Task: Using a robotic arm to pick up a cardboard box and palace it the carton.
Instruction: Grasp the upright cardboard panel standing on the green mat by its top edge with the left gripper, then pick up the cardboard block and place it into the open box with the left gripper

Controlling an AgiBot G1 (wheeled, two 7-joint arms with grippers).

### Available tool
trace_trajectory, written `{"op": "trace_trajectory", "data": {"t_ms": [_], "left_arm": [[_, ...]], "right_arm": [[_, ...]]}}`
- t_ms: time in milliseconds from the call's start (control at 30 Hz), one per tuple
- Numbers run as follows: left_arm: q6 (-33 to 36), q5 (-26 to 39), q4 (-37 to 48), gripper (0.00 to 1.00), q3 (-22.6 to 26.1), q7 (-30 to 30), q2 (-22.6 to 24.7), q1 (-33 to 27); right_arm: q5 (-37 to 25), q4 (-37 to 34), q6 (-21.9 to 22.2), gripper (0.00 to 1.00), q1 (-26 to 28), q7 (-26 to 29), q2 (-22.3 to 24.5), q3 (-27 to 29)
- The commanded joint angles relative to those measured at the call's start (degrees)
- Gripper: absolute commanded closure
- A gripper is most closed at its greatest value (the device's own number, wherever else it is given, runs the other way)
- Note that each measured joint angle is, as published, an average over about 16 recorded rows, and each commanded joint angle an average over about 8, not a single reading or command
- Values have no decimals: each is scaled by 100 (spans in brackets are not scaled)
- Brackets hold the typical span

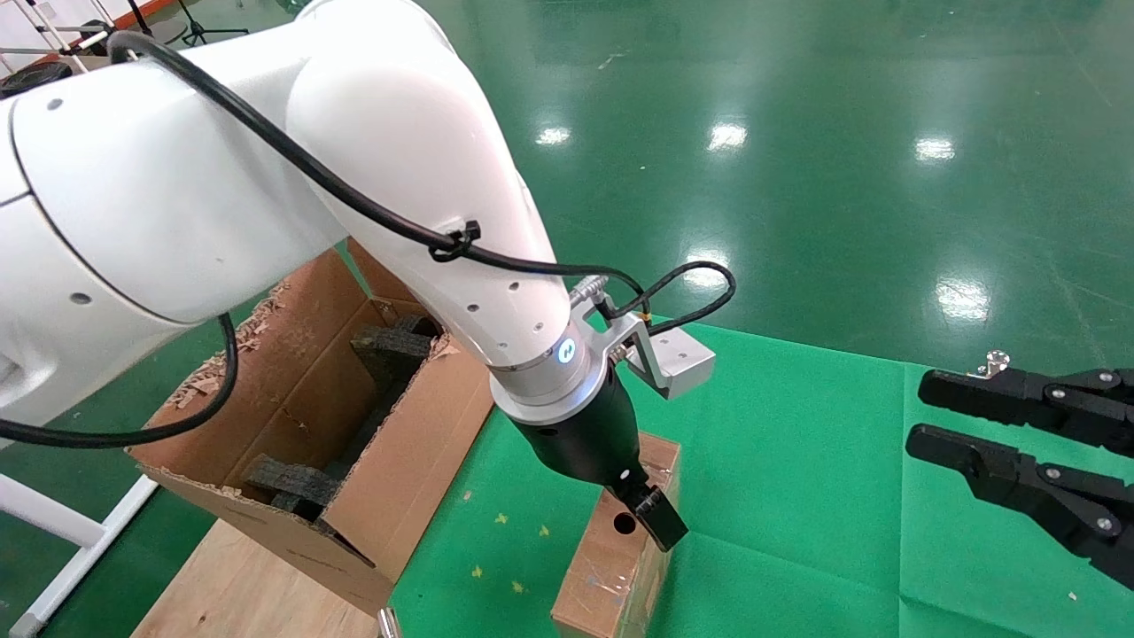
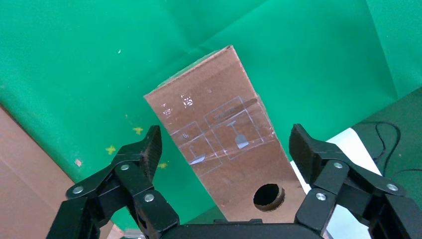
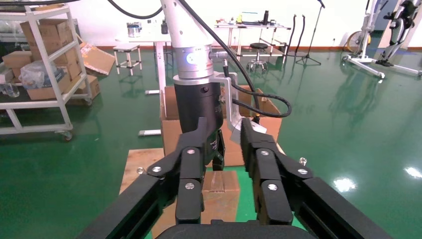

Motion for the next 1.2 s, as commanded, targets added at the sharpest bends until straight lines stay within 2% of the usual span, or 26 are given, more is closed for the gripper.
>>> {"op": "trace_trajectory", "data": {"t_ms": [33,467,633,767,967,1100,1200], "left_arm": [[0,-4,1,100,-5,-4,-4,1],[-6,-16,43,100,-19,9,-2,4],[-151,-69,117,100,-108,305,-158,8],[-490,-207,120,100,-334,1012,-638,42],[-993,-564,329,100,-840,2552,-1722,-23],[-1098,-837,823,100,-1208,3462,-2277,-310],[-996,-1079,1389,100,-1458,4046,-2514,-608]], "right_arm": [[0,0,0,0,0,0,0,0],[0,0,0,0,0,0,0,0],[1,0,0,0,0,0,0,0],[1,0,0,0,0,0,0,0],[1,0,0,0,0,0,0,0],[1,0,0,0,0,0,0,0],[1,0,0,0,0,0,0,0]]}}
